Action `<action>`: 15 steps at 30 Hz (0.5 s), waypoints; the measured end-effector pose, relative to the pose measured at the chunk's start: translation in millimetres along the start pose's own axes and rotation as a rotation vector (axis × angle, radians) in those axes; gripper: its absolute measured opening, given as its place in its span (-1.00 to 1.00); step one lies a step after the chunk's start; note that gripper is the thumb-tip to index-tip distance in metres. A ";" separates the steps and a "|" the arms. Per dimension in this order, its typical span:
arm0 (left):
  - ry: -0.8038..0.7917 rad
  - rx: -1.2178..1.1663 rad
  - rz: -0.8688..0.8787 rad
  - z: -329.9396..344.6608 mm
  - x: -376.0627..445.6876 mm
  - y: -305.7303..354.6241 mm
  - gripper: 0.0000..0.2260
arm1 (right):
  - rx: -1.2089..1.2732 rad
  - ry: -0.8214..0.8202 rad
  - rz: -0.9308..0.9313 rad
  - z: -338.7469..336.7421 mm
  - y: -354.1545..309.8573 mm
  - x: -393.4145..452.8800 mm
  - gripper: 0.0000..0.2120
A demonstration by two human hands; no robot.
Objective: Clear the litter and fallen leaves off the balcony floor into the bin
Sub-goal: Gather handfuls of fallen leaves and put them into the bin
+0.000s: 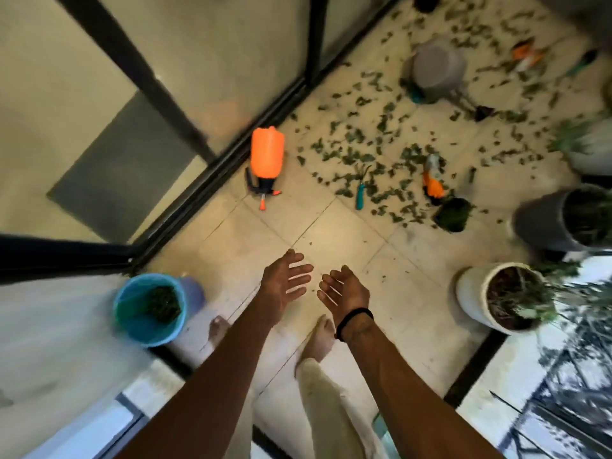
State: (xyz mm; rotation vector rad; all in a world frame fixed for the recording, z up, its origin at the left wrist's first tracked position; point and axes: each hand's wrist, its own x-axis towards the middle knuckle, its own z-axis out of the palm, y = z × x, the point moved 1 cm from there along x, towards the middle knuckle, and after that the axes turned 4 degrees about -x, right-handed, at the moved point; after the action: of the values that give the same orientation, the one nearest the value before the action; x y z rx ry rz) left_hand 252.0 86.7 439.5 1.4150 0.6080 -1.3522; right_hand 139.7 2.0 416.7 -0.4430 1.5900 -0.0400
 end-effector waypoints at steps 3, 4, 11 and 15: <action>-0.064 0.079 -0.009 79.2 6.4 2.1 -0.66 | 0.052 0.058 -0.038 -52.4 -57.6 17.7 -0.74; -0.081 0.099 -0.011 102.4 10.1 4.3 -0.64 | 0.070 0.072 -0.052 -65.7 -75.5 23.5 -0.74; -0.165 0.266 -0.040 244.3 49.1 30.7 -0.62 | 0.091 0.144 -0.106 -134.6 -181.9 74.1 -0.76; -0.206 0.394 -0.108 316.6 80.5 49.8 -0.69 | 0.033 0.164 -0.113 -167.2 -237.1 108.1 -0.75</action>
State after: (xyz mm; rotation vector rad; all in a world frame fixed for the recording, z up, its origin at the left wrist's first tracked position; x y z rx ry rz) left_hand 187.7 -237.5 436.6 1.5404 0.2946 -1.7484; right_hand 38.1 -289.7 396.5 -0.5138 1.7209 -0.1924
